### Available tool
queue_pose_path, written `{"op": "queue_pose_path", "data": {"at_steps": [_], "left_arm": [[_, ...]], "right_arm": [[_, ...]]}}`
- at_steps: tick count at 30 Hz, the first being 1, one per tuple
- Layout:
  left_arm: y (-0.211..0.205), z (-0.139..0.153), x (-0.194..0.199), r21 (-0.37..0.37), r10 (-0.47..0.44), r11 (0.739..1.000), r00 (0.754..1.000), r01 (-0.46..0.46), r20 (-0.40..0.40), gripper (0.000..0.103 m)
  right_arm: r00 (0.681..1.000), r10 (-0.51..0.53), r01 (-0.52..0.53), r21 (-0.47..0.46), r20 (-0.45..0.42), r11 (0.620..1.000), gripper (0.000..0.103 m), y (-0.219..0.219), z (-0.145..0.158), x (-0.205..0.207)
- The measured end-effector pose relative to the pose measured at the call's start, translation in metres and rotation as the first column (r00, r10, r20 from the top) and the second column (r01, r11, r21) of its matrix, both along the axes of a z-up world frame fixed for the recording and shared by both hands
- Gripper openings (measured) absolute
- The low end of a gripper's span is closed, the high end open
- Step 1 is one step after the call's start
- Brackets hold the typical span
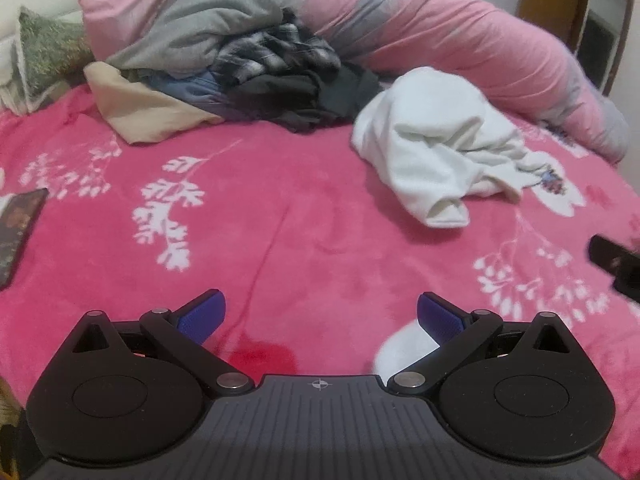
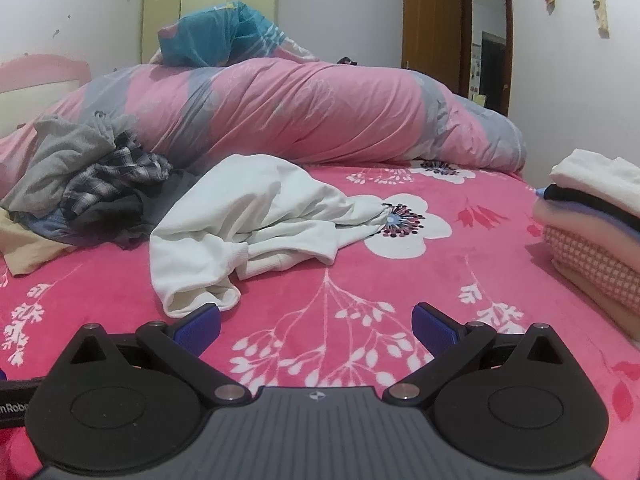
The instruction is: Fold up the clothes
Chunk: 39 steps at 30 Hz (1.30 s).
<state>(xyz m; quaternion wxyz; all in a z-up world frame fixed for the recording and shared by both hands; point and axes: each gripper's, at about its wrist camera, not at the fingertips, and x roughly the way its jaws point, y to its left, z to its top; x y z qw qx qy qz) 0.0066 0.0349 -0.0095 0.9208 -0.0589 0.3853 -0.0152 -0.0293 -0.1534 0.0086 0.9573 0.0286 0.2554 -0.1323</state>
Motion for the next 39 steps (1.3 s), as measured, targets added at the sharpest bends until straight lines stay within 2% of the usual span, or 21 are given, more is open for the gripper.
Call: {"op": "queue_pose_path", "data": {"at_steps": [3, 12, 39], "left_arm": [[0.000, 0.003, -0.003, 0.004, 0.036, 0.999, 0.999, -0.036, 0.012, 0.103], [-0.009, 0.015, -0.009, 0.059, 0.013, 0.998, 0.997, -0.018, 0.081, 0.103], [-0.023, 0.014, 0.007, 0.098, -0.038, 0.995, 0.992, 0.026, 0.124, 0.103]], "right_arm": [[1.000, 0.010, -0.010, 0.005, -0.012, 1.000, 0.103, 0.004, 0.000, 0.000], [0.999, 0.014, -0.013, 0.018, -0.038, 1.000, 0.103, 0.009, 0.005, 0.002], [0.999, 0.012, -0.012, 0.005, -0.044, 1.000, 0.103, 0.008, 0.008, 0.027]]}}
